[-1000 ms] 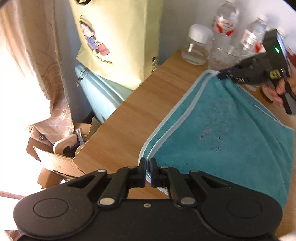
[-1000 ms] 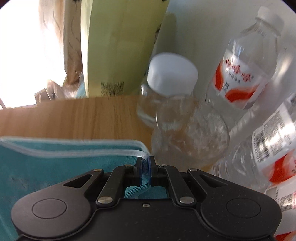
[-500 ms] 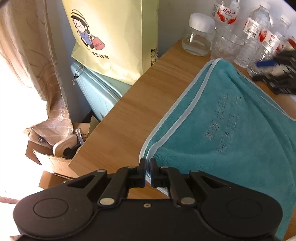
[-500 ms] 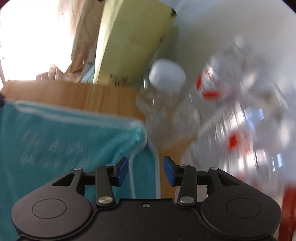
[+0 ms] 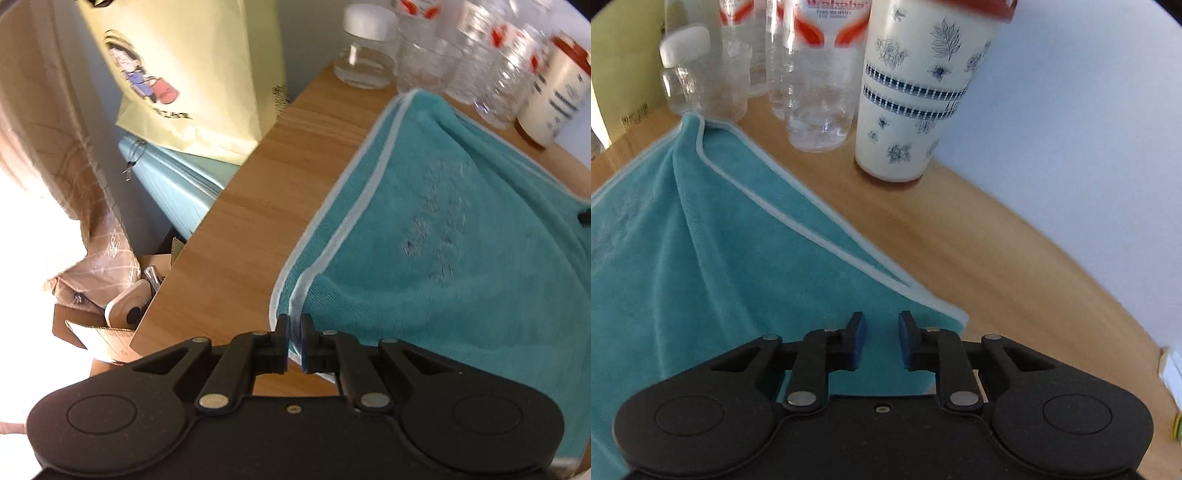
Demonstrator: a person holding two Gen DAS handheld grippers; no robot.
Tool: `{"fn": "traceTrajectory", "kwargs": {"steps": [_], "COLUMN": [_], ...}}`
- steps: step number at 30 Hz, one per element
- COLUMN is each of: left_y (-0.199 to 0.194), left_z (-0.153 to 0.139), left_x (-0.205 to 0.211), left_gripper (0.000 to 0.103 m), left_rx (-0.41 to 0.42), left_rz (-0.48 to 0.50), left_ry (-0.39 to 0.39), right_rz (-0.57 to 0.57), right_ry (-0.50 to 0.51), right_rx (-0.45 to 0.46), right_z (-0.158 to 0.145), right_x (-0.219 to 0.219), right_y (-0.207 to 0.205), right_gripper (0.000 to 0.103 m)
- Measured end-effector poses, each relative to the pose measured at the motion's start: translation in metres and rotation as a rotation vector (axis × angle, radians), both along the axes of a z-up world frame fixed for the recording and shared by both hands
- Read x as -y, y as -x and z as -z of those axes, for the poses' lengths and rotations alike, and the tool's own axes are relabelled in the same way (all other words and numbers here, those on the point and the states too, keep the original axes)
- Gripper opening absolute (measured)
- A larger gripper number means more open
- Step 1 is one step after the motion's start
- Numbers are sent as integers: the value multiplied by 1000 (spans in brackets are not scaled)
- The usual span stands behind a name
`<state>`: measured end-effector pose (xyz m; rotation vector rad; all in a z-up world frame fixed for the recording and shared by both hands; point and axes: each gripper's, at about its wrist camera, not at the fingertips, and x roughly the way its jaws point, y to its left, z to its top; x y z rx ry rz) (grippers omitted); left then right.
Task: Fold towel
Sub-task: 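Open both tools and release the folded teal towel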
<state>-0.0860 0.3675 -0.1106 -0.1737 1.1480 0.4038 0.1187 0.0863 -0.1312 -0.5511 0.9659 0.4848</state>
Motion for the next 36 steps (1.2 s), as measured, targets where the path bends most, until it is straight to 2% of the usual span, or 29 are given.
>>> {"fn": "traceTrajectory", "kwargs": {"steps": [2,6,14,15,16,18,20,25,30,33,36], "left_y": [0,-2,-15,-18,-21,-26,-32,-38,-41,-38,-37], "left_z": [0,-1,2,2,2,3,4,5,5,2,2], "left_x": [3,16,44,44,45,46,47,41,30,23,20], "left_gripper": [4,4,4,4,4,4,4,4,4,4,4], "left_rx": [-4,-2,2,3,4,5,6,12,4,6,5], "left_rz": [14,56,118,122,126,135,144,145,155,144,144], "left_ry": [2,22,28,26,25,22,19,21,3,11,-22], "right_rz": [-59,-57,0,9,6,-12,-11,-22,52,64,42], "right_ry": [45,1,25,21,19,-31,-78,-185,-220,-235,-194], "right_rx": [23,-14,-19,-16,15,-9,-90,-317,-437,-484,-472], "right_z": [1,-1,-7,-12,-25,-41,-47,-38,-21,-11,2], "right_x": [1,26,50,50,50,52,53,50,54,44,38], "right_y": [3,-13,-63,-66,-60,-46,-27,39,85,99,112], "right_gripper": [22,21,20,25,27,38,39,38,37,37,35]}}
